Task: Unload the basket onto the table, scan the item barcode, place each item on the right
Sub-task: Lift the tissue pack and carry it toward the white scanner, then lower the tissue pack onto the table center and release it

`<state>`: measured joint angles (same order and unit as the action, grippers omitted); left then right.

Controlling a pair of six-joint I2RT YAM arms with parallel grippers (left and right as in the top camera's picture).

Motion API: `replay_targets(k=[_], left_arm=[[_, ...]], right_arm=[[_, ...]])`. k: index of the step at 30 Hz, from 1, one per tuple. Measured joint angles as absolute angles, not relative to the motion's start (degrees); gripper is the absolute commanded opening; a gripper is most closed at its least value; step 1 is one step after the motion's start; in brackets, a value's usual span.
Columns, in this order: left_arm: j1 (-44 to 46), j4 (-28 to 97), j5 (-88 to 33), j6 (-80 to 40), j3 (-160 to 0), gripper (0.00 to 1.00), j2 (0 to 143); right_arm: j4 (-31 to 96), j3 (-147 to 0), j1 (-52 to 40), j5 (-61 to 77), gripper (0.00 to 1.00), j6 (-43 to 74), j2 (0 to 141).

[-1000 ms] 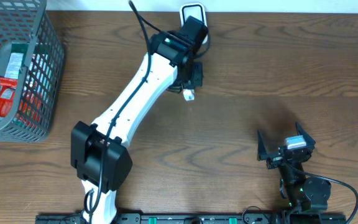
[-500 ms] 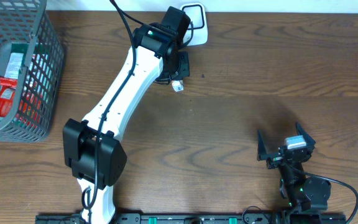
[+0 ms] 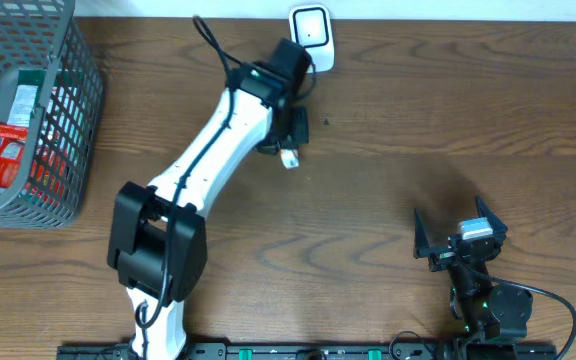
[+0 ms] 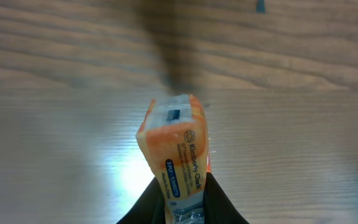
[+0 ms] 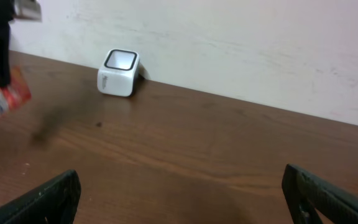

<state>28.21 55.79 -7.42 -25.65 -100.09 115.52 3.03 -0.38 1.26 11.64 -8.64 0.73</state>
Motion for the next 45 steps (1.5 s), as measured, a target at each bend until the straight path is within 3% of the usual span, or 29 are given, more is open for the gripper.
replay_targets(k=[15,24,45], left_arm=[[41.7,35.0,-8.3,-29.0,-88.9,0.15,115.6],[47.7,33.9,-6.9,-30.9,-88.9,0.15,115.6],[51.6,32.6,0.5,-31.6,-88.9,0.15,115.9]], right_arm=[[3.0,-0.4,1.3,11.7,0.99,-8.6,0.7],[3.0,-0.4,1.3,11.6,0.99,-8.6,0.7],[2.8,-0.4,1.3,14.4,0.99,-6.9,0.7]])
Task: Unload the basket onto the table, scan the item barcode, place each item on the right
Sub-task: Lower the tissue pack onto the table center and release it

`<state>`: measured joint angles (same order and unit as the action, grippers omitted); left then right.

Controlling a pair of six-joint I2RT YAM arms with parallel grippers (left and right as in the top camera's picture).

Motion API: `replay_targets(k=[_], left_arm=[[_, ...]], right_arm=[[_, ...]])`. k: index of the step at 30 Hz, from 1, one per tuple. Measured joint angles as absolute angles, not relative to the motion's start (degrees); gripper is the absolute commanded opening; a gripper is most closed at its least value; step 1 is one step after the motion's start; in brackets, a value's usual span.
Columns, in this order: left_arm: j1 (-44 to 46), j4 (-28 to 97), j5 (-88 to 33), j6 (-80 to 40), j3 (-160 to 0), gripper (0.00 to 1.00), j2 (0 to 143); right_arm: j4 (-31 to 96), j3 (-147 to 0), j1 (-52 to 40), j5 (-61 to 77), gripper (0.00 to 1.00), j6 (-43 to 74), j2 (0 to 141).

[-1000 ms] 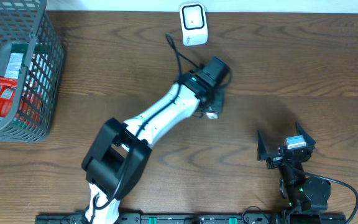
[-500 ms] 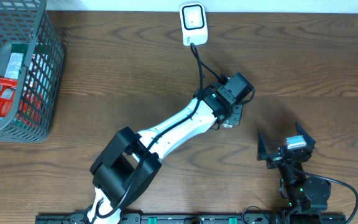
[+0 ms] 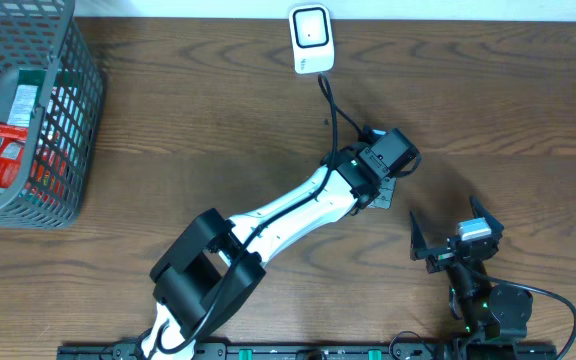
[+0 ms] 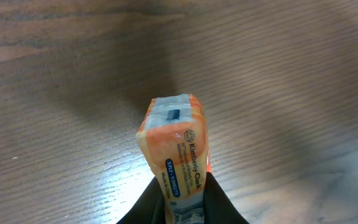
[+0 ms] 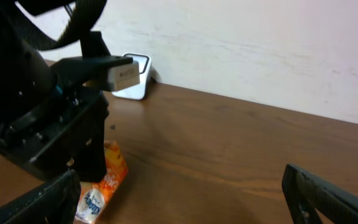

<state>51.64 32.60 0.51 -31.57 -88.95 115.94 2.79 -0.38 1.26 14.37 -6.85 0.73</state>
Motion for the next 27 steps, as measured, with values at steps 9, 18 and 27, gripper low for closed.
replay_targets(k=[9,18,27], left_arm=[[51.6,32.4,1.7,-32.6,-88.6,0.44,120.3],[51.6,32.3,1.8,-33.1,-88.6,0.71,120.4],[49.6,33.7,1.7,-33.2,-88.6,0.74,118.0]], right_arm=[[2.8,-0.4,1.3,14.4,0.99,-4.5,0.7],[2.8,-0.4,1.3,14.4,0.99,-4.0,0.7],[2.8,-0.4,1.3,10.8,0.99,0.3,0.7]])
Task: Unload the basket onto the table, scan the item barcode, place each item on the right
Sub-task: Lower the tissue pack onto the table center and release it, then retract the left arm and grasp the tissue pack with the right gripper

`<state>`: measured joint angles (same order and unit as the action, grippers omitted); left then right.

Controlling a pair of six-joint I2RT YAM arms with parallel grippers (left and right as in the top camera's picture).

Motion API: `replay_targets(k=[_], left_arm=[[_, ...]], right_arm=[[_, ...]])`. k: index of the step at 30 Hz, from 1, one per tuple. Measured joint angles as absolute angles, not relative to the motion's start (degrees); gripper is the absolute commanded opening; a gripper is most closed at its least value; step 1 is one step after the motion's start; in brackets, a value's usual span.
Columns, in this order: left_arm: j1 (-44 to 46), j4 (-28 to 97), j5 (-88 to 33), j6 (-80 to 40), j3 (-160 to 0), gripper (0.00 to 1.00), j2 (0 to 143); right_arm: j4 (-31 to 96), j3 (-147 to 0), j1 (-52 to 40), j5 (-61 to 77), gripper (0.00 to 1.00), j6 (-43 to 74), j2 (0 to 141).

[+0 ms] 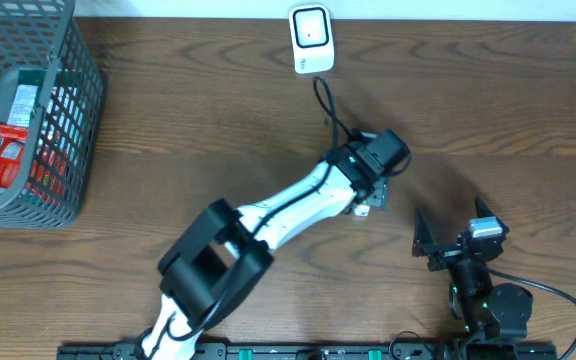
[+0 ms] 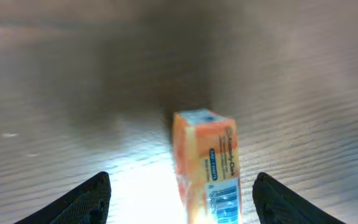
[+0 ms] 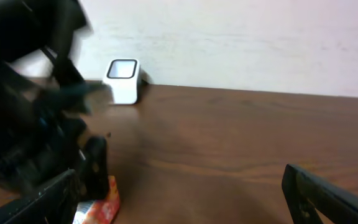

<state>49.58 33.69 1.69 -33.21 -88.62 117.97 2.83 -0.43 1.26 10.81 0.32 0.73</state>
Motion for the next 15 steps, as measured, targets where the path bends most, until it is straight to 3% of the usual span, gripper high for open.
replay_targets(k=[8,15], left_arm=[[41.2,41.5,1.7,-33.2,-89.0,0.74,101.2],[28.5,54.2,1.9,-32.6,-89.4,0.74,91.3]], right_arm=[[6.1,-7.6,1.2,10.0,0.99,4.9,5.0],[21.5,-28.7,1.2,12.4,0.99,6.0,25.4]])
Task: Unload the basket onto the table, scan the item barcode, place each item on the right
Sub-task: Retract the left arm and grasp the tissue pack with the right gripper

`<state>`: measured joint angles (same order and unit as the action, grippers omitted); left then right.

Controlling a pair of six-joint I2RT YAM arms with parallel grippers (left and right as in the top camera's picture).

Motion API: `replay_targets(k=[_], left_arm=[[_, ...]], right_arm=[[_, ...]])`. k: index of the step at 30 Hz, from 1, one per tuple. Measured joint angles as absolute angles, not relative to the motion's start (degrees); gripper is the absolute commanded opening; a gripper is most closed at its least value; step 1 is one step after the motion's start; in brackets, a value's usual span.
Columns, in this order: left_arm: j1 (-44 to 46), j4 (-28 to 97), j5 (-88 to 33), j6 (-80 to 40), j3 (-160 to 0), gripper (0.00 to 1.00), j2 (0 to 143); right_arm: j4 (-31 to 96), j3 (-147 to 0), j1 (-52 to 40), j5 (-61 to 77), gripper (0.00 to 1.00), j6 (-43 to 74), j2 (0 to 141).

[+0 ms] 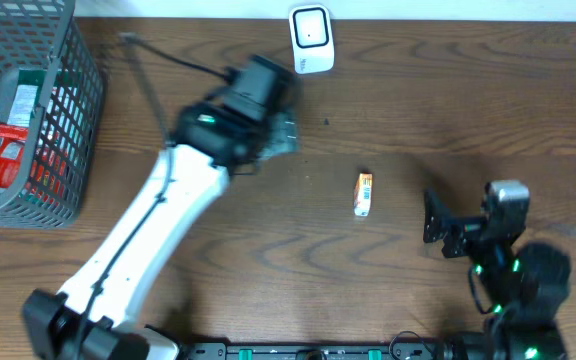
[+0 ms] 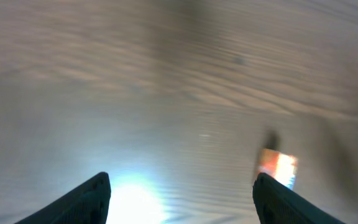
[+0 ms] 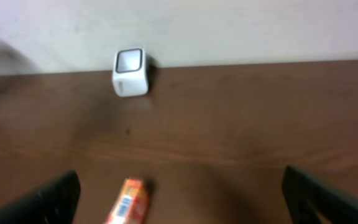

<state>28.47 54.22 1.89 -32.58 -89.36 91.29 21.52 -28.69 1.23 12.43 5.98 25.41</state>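
Note:
The item, a small orange pack (image 1: 364,194), lies alone on the brown table right of the middle. It also shows in the left wrist view (image 2: 277,169) and the right wrist view (image 3: 129,202). A white cube scanner (image 1: 309,38) stands at the far edge, again seen from the right wrist (image 3: 130,73). My left gripper (image 1: 278,135) hangs blurred between scanner and pack, open and empty (image 2: 179,205). The right gripper (image 1: 446,232) sits near the front right, open (image 3: 179,199), with the pack just ahead of its left finger.
A grey wire basket (image 1: 76,120) with several packaged goods stands at the far left. The white wall (image 3: 229,25) runs behind the scanner along the table's far edge.
My left gripper, then open right over the pack, now sits up and to the left, nearer the scanner. The pack lies flat where it was left. The right arm has shifted slightly to the right.
At first my left gripper was shut on the orange pack just below the scanner. Then it held the pack low over the table right of the middle. Then the jaws stood open with the pack free beneath them, and now the left arm is away from it.

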Motion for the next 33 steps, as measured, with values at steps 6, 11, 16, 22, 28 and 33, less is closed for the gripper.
replay_targets(k=[6,11,16,22,28,33], left_arm=[[17.3,62.7,1.9,-29.3,-89.4,0.74,87.5],[10.7,66.6,1.9,-27.1,-89.4,0.78,87.2],[9.4,67.1,1.9,-26.5,-88.3,0.79,87.2],[9.4,67.1,1.9,-26.2,-86.7,0.84,87.2],[9.4,67.1,1.9,-25.8,-86.7,0.84,87.2],[9.4,67.1,1.9,-25.6,-86.7,0.84,87.2]], right_arm=[[44.6,-49.4,1.1,17.7,0.99,5.4,47.9],[47.3,-56.7,-0.6,28.4,0.8,4.5,63.1],[47.3,-56.7,-1.3,31.9,0.66,7.2,73.7],[45.9,-56.7,-8.7,20.1,0.67,13.9,80.6],[43.9,-56.7,-18.5,6.3,0.71,21.2,81.0],[41.5,-56.7,-22.7,-0.7,0.69,25.1,82.1]])
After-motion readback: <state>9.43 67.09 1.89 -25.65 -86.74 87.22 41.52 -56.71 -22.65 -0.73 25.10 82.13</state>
